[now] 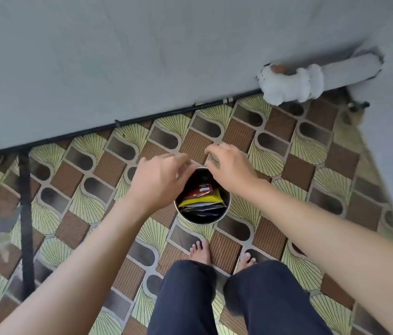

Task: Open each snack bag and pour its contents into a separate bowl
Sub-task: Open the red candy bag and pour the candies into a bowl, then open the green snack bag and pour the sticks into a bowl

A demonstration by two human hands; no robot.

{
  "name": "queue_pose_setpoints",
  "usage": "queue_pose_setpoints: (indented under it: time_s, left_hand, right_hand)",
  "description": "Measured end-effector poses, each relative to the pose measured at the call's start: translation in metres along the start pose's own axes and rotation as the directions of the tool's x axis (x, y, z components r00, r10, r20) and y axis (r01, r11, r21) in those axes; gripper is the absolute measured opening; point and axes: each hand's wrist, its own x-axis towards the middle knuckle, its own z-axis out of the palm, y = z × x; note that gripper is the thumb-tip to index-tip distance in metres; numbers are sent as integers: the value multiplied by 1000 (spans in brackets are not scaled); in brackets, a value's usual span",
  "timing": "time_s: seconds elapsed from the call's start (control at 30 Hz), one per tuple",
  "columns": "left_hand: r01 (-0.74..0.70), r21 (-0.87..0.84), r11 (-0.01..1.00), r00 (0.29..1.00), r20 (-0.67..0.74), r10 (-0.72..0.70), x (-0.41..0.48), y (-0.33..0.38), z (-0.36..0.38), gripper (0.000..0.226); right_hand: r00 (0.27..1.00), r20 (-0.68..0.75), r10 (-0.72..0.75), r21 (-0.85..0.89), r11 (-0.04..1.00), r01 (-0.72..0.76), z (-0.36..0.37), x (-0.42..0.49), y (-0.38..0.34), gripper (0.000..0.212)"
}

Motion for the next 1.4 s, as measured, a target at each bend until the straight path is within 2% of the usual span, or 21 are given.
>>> queue_pose_setpoints:
  time_s: [0.23,0.33,0.5,0.67,0.87,0.97,1.1,1.27,1.4]
  left_hand:
    - [-80,86,993,985,-144,92,12,70,-144,32]
    - [-154,116,981,964,-198,175,13,112,-218,31]
    - [-314,220,923,881,-295,370,14,199,-323,28]
    - [-488,290,823,761,-319,564,9,308,-377,30]
    - [-668,337,664,521,-426,740,-4,460,-376,28]
    - [-737,351,577,425,-422,801,-15,536,-358,28]
    - [-825,348,444,296,-403,866,-35,631,-318,31]
    - [-895,331,299,160,-387,908,-65,742,-267,34]
    - [-934,302,191,83,-338,937,-90,818,-218,34]
  right_hand:
    - [987,-153,-48,-46,998,41,-167,-4,-67,21]
    - [966,-253,-56,-67,997,40,-252,-21,-93,21]
    - [896,-441,-46,-122,993,-9,-387,-72,-118,20]
    - [777,-629,24,-162,973,-162,-489,-150,-102,23]
    - [590,-792,157,-135,897,-420,-569,-269,-43,21]
    - [487,-851,199,-114,835,-539,-593,-331,-8,20]
    - [393,-883,255,-98,721,-686,-611,-414,43,21]
    - [273,-902,335,-21,597,-802,-627,-506,101,21]
    - [178,-906,383,40,497,-867,-629,-572,144,20]
